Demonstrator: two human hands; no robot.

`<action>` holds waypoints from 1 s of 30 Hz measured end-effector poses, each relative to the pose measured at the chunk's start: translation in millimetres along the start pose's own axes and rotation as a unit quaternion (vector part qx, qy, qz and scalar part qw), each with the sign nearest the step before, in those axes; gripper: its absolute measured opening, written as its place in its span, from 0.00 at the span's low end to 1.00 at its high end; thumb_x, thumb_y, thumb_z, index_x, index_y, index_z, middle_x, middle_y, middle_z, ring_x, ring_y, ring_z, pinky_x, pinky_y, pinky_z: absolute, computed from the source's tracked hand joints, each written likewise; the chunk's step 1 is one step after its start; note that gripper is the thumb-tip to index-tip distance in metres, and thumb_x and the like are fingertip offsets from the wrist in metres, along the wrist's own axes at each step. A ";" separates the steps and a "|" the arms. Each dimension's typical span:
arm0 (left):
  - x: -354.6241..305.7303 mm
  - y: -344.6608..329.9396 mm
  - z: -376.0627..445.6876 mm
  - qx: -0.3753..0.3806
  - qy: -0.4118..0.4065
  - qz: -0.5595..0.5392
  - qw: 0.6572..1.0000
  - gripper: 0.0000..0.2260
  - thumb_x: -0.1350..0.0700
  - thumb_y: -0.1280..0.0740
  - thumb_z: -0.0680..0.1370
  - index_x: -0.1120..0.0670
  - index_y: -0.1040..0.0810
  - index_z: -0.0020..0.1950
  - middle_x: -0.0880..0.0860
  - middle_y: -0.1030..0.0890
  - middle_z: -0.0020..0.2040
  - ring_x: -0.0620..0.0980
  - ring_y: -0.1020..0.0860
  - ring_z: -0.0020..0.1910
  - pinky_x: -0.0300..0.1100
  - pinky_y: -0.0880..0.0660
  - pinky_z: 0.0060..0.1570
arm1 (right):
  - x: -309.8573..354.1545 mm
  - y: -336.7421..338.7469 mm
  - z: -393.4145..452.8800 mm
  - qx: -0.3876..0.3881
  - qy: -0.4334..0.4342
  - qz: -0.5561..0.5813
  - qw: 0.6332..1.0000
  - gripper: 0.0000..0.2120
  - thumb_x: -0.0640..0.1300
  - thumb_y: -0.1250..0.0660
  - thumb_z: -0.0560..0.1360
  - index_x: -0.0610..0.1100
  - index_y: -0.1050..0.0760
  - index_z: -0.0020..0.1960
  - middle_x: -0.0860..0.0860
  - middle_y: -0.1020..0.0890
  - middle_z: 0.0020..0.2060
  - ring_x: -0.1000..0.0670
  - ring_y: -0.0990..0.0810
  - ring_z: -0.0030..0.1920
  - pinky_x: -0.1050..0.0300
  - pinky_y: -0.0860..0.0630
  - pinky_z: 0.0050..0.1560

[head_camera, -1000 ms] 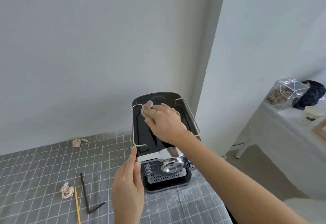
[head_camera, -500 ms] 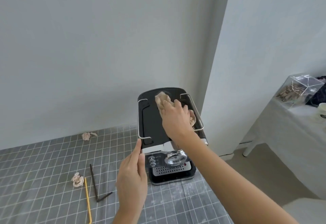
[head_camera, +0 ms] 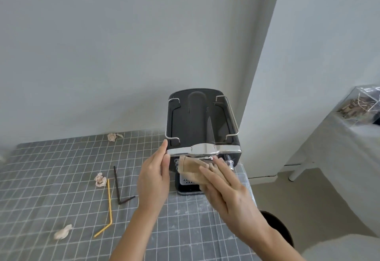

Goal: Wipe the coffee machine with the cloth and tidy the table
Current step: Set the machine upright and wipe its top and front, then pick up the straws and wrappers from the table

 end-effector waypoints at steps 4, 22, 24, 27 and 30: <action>-2.4 -1.3 -1.9 -0.021 0.008 0.004 1.000 0.18 0.49 0.45 0.83 0.47 0.32 0.73 0.56 0.17 0.47 0.54 0.20 0.45 0.30 0.31 0.39 | -31.6 -19.2 -51.0 0.070 0.045 0.036 0.996 0.20 0.52 0.45 0.84 0.51 0.31 0.74 0.43 0.31 0.73 0.50 0.36 0.76 0.51 0.29 0.70; 0.8 -4.8 -32.9 -0.025 0.013 0.010 1.000 0.20 0.53 0.45 0.83 0.54 0.36 0.75 0.41 0.28 0.33 0.36 0.32 0.32 0.27 0.36 0.35 | -117.1 -119.8 -73.5 0.320 -0.015 -0.146 0.936 0.27 0.62 0.55 0.80 0.57 0.42 0.77 0.42 0.45 0.79 0.37 0.52 0.79 0.40 0.58 0.77; 13.5 -1.3 -47.5 -0.007 0.015 0.001 1.000 0.20 0.52 0.45 0.84 0.54 0.37 0.76 0.46 0.23 0.41 0.36 0.27 0.40 0.28 0.32 0.44 | -96.2 -125.3 -56.6 0.291 0.009 -0.118 0.950 0.27 0.61 0.53 0.80 0.52 0.34 0.74 0.42 0.37 0.76 0.37 0.42 0.77 0.40 0.47 0.77; 55.1 8.7 -78.6 0.023 0.058 0.005 0.998 0.21 0.50 0.45 0.84 0.53 0.38 0.76 0.52 0.24 0.67 0.44 0.27 0.65 0.31 0.35 0.64 | -72.0 -149.5 -31.0 0.247 0.035 -0.058 0.967 0.19 0.51 0.40 0.81 0.48 0.29 0.70 0.42 0.30 0.70 0.39 0.29 0.69 0.39 0.28 0.66; 119.2 29.3 -112.6 0.039 0.136 0.051 0.989 0.21 0.49 0.45 0.83 0.53 0.37 0.75 0.54 0.29 0.71 0.49 0.29 0.69 0.36 0.35 0.64 | -48.8 -181.0 -9.9 0.247 0.066 -0.018 0.967 0.15 0.42 0.34 0.79 0.44 0.24 0.65 0.42 0.24 0.63 0.40 0.22 0.61 0.42 0.23 0.60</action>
Point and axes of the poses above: each hand's wrist, its own z-axis towards the middle knuckle, its own y-axis out of the back of the hand, x = y × z, the point moved 2 cm from there along z, towards the middle knuckle
